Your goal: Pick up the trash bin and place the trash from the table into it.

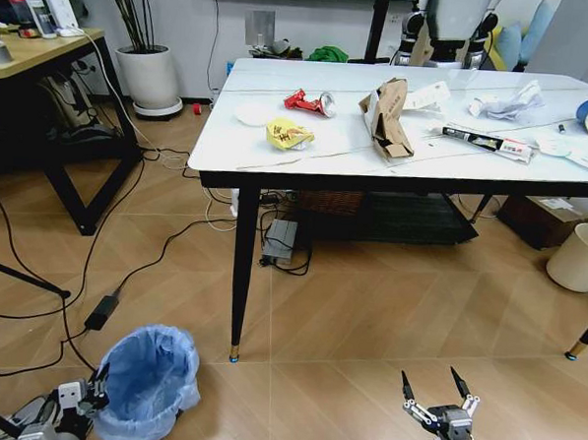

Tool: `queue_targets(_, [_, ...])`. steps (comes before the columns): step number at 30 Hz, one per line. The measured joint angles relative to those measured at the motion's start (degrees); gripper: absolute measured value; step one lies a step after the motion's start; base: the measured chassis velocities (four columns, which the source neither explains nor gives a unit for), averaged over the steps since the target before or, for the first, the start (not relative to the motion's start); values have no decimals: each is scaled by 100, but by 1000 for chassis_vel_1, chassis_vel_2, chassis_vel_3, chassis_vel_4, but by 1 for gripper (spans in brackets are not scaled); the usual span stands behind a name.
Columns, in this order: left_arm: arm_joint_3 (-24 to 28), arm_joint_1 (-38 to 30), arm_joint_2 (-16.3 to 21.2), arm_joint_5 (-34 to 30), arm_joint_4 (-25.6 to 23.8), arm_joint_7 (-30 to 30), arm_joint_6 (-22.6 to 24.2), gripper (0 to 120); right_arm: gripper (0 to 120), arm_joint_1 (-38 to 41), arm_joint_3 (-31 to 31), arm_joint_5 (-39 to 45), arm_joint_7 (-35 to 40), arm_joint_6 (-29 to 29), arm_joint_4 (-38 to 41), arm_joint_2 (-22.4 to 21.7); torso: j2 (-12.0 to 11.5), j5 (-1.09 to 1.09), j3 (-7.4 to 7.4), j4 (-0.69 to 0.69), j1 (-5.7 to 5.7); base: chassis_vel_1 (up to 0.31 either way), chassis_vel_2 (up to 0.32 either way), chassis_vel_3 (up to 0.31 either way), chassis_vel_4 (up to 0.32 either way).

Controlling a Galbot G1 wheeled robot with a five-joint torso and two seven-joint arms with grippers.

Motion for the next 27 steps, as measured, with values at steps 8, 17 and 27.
queue_targets(8, [30,372,-19,29,-674,480,161,0,100,-103,42,-6,2,-8,64,-97,0,2,0,0,0,0,0,0,0])
queue_targets(17, [14,734,-23,97,-1463,1125,290,0,100,-151,118,130,8,1,65,-415,0,2,0,-1,0,0,0,0,0])
queue_targets(27, [4,959,34,326,-1846,1291,251,0,100,-203,202,169,26,-47,135,-589,0,1,0,0,0,0,0,0,0])
